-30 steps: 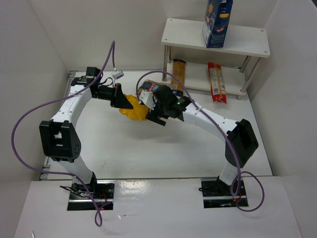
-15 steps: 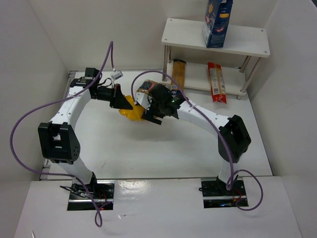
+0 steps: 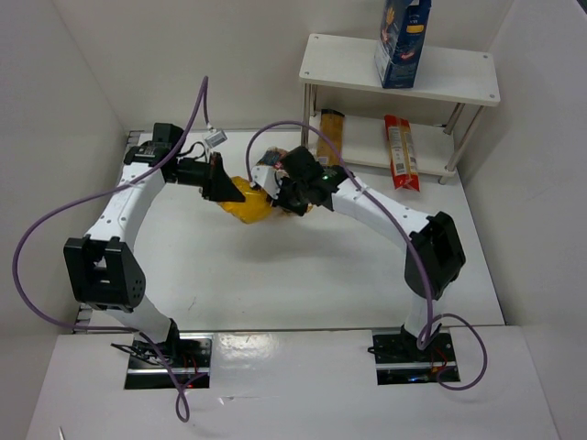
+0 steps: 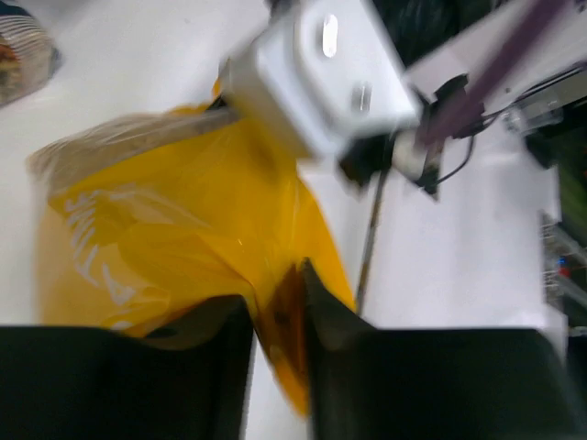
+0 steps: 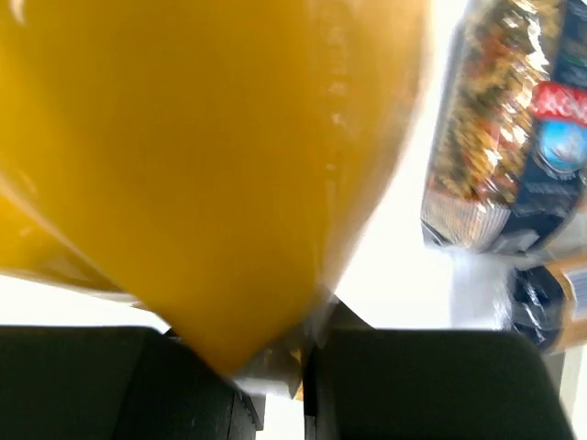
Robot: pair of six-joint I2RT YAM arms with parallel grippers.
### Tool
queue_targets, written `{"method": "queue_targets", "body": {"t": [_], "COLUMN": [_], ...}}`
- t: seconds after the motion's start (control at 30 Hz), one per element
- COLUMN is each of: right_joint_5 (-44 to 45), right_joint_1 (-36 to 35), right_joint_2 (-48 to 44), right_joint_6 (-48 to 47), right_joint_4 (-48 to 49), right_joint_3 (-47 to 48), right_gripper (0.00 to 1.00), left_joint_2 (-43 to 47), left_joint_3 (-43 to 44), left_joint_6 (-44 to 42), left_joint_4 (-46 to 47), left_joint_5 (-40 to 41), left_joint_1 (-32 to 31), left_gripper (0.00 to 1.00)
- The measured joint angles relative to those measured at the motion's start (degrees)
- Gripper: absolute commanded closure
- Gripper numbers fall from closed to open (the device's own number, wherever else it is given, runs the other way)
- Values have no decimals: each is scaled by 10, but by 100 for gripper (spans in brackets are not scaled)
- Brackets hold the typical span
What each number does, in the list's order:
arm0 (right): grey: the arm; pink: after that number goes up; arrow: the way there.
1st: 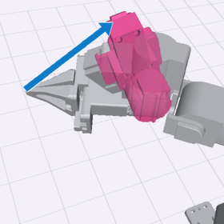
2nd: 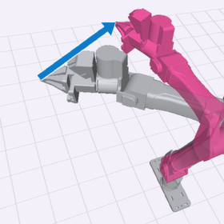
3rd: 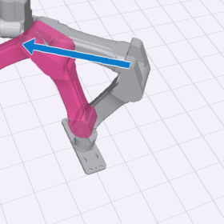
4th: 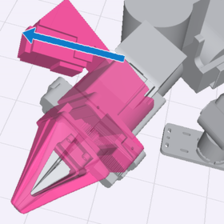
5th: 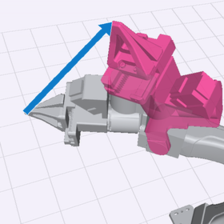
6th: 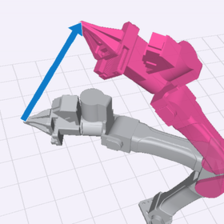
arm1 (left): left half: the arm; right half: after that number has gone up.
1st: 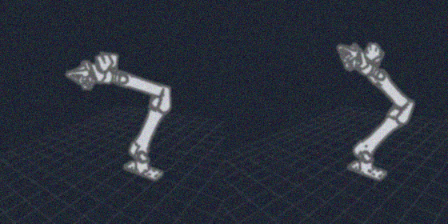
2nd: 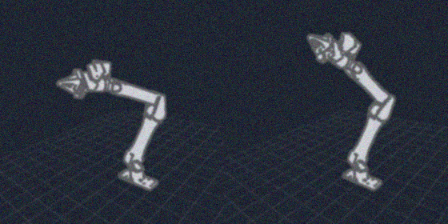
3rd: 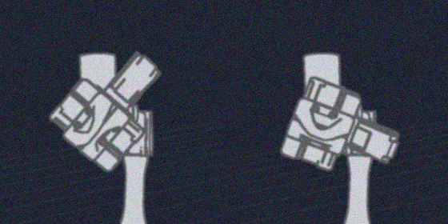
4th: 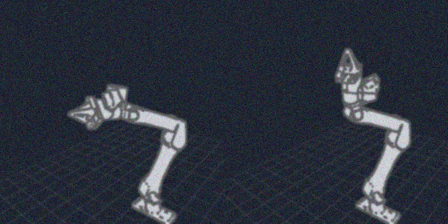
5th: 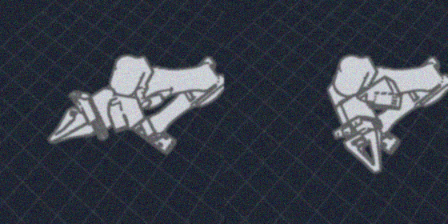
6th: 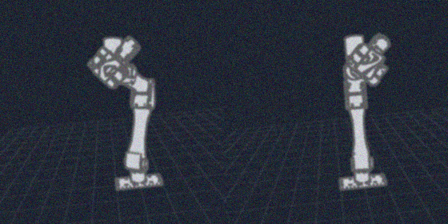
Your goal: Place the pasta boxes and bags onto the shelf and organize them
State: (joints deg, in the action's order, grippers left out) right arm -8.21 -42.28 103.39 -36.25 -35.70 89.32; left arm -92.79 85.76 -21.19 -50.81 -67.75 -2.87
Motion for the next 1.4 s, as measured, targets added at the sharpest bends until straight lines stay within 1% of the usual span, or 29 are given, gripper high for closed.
{"method": "queue_targets", "body": {"t": [0.07, 0.1, 0.13, 0.17, 0.2, 0.23, 0.37, 0.53, 0.77, 0.87, 0.9, 1.0, 1.2, 1.4], "right_joint_5": [-16, -23, -30, -32, -32, -32, -30, -45, -76, -79, -83, -80, -70, -57], "right_joint_1": [25, 43, 63, 86, 108, 141, 193, 200, 207, 209, 214, 226, 246, 269], "right_joint_2": [-13, -21, -32, -43, -56, -74, -122, -181, -220, -236, -247, -262, -267, -267], "right_joint_6": [0, 0, 0, 0, 0, 0, 2, 4, 10, 24, 34, 50, 78, 94], "right_joint_4": [-5, -8, -12, -19, -26, -36, -39, -41, -56, -62, -62, -62, -66, -80], "right_joint_3": [0, -3, -7, -11, -16, -21, -42, -74, -83, -83, -83, -82, -54, 24], "right_gripper": [100, 100, 100, 100, 100, 100, 100, 100, 100, 100, 100, 100, 100, 100], "left_joint_2": [8, 13, 18, 23, 26, 29, 35, 75, 163, 210, 245, 290, 327, 338], "left_joint_3": [0, -1, -2, -3, -3, -3, -14, -68, -120, -153, -180, -213, -260, -303], "left_joint_6": [1, 0, -2, -2, -2, -2, -3, -2, 4, 6, 6, 10, 21, 21], "left_joint_4": [3, 6, 9, 10, 12, 13, 24, 38, 47, 57, 61, 68, 91, 97], "left_joint_5": [16, 24, 31, 39, 49, 58, 104, 156, 218, 253, 275, 299, 329, 348], "left_joint_1": [-1, 1, 5, 13, 21, 30, 71, 125, 185, 211, 230, 264, 295, 297], "left_gripper": [35, 20, 11, 3, 0, 0, 0, 0, 0, 0, 0, 0, 0, 0]}}
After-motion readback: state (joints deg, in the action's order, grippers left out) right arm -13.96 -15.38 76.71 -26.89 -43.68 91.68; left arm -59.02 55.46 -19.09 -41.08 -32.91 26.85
